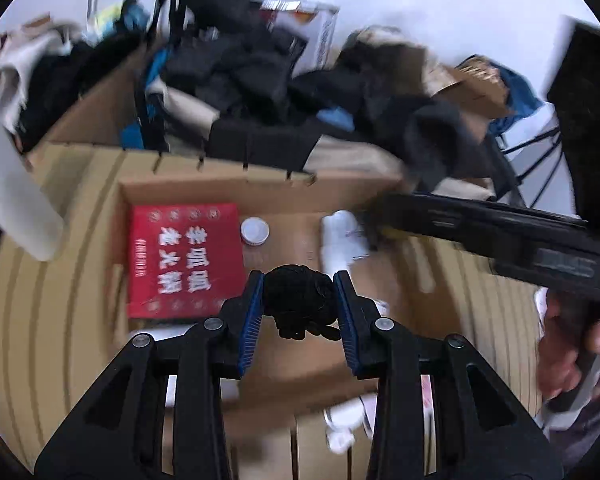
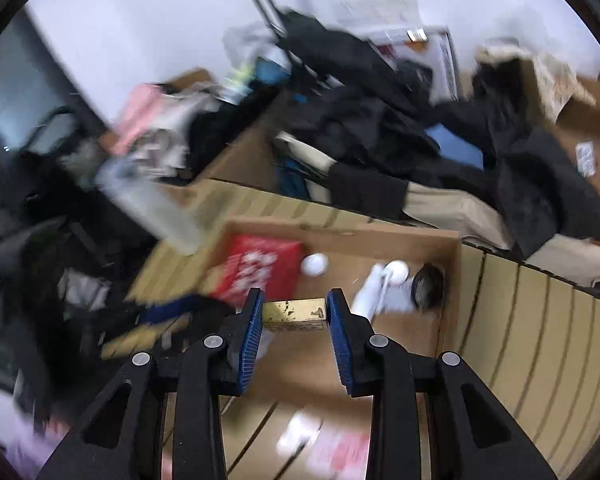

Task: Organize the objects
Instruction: 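Lower both held items into the cardboard box and open both grippers, then withdraw both grippers from the box back over the table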

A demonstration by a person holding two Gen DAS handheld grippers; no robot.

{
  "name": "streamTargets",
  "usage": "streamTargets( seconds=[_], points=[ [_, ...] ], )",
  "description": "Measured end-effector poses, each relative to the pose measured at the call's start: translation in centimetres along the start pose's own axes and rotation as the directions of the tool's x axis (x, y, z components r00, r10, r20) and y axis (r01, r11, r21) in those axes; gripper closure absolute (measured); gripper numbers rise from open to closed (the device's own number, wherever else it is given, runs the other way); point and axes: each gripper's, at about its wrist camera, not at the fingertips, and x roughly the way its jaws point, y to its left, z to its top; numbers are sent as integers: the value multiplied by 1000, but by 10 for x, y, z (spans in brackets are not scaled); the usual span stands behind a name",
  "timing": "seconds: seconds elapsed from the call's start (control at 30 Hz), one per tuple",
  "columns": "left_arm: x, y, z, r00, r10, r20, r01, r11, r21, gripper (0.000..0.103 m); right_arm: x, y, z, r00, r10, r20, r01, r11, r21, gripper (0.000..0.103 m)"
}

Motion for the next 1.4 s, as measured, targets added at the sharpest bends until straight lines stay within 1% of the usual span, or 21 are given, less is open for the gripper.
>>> streamTargets(
  seconds=[0.1, 0.17, 0.2, 0.23, 0.27, 0.3, 0.33, 0.4, 0.47, 0.53, 0.6, 0.63, 0.67, 0.73, 0.83, 0.9, 1.0, 1.1, 1.2, 1.3, 1.4],
  points=[
    [32, 5, 1, 998, 18, -52, -17, 1000, 14, 71, 66, -22, 11, 995, -37, -98, 44, 996, 74, 68],
    [44, 8, 1, 998, 5, -70, -4, 1000, 18, 68, 97, -34, 13, 988, -14, -156, 33, 992, 119, 67],
    [46, 9, 0, 998, -9, -68, 11, 1000, 27, 67, 108, -38, 15, 987, 9, -163, 12, 991, 130, 66],
    [46, 10, 0, 998, -12, -56, 14, 999, 43, 61, 114, -40, 15, 987, 19, -158, 2, 991, 133, 55],
    [44, 10, -1, 999, -10, -47, 12, 999, 51, 55, 117, -41, 15, 988, 20, -152, 1, 991, 136, 32],
    [42, 12, -1, 999, -4, -32, 6, 998, 59, 53, 117, -40, 15, 990, 31, -140, -12, 991, 135, 24],
    [38, 15, -2, 1000, 10, -22, -9, 998, 57, 53, 114, -39, 15, 991, 36, -131, -19, 992, 129, 19],
    [30, 22, -1, 1000, 16, -27, -14, 999, 39, 53, 105, -33, 18, 994, 4, -111, 8, 995, 104, 19],
    [14, 30, 1, 999, 32, -23, -31, 999, 28, 50, 88, -29, 21, 995, -24, -92, 31, 997, 76, 19],
    [-4, 38, 4, 998, 62, -16, -62, 998, 27, 33, 72, -25, 23, 996, -36, -79, 40, 998, 48, 19],
    [-28, 44, 4, 995, 104, 10, -104, 994, 28, 21, 45, -22, 21, 996, -66, -66, 67, 998, 13, 19],
    [-45, 49, 4, 989, 149, 15, -149, 988, 29, 8, 32, -22, 19, 995, -79, -62, 79, 997, -3, 19],
    [-56, 53, 4, 983, 185, 15, -185, 982, 29, 4, 14, -23, 15, 994, -94, -56, 93, 995, -21, 19],
    [-83, 57, -1, 973, 229, 35, -229, 973, 20, 1, -11, -24, 8, 992, -114, -55, 112, 993, -41, 19],
    [-118, 60, -12, 962, 272, 39, -273, 962, 17, 0, -56, -25, -8, 983, -179, -34, 176, 981, -77, 19],
    [-141, 57, -21, 956, 289, 52, -290, 957, 11, 0, -87, -21, -23, 980, -199, -5, 198, 976, -90, 19],
    [-177, 45, -41, 951, 297, 83, -298, 955, -2, 0, -124, -12, -50, 983, -180, 27, 182, 979, -94, 19],
    [-210, 28, -74, 943, 311, 122, -311, 950, -13, 0, -153, 8, -88, 981, -180, 76, 189, 972, -142, 19],
    [-235, 8, -122, 947, 286, 148, -289, 957, 1, 0, -175, 33, -140, 981, -153, 120, 176, 960, -217, 19],
    [-248, -13, -188, 970, 174, 170, -176, 984, -2, 0, -191, 55, -206, 987, -67, 148, 107, 953, -283, 19],
    [-244, -33, -246, 983, 86, 161, -88, 996, 1, 0, -197, 64, -272, 990, 0, 144, 39, 962, -271, 19]
  ],
)
